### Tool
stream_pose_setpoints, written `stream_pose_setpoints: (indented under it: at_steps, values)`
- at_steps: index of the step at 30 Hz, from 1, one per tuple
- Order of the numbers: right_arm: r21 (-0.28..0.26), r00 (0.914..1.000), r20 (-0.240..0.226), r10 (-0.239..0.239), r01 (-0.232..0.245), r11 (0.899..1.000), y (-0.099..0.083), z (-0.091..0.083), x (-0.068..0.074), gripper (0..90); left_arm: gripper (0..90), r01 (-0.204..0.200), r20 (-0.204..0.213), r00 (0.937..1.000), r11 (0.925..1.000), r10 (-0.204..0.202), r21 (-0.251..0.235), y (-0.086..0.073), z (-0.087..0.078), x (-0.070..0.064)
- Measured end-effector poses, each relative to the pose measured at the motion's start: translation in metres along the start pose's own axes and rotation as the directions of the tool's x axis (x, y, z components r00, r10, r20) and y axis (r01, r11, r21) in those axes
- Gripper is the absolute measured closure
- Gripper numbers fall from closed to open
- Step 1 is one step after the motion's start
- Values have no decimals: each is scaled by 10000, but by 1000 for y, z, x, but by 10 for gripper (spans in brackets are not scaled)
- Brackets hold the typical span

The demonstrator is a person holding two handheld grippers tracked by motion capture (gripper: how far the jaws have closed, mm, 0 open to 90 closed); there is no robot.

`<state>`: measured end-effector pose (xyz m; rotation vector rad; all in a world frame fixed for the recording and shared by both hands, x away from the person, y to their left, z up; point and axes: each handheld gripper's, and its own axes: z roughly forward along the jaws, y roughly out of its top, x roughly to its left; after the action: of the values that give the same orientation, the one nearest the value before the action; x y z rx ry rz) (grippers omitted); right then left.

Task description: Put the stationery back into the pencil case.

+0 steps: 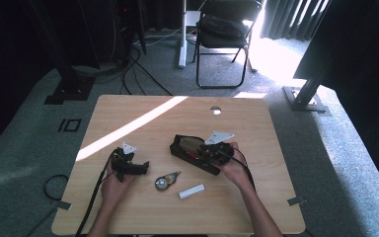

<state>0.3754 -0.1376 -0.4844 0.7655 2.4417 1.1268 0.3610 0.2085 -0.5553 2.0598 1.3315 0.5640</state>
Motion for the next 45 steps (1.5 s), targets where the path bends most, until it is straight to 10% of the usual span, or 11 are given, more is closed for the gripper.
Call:
stream_pose_setpoints:
  at_steps: [45]
  values:
    - [-745, 9996, -216, -197, 181, 9971, -17, -32, 34, 610, 23, -5, 1, 10000, 10000, 5, 4, 0, 0, 0]
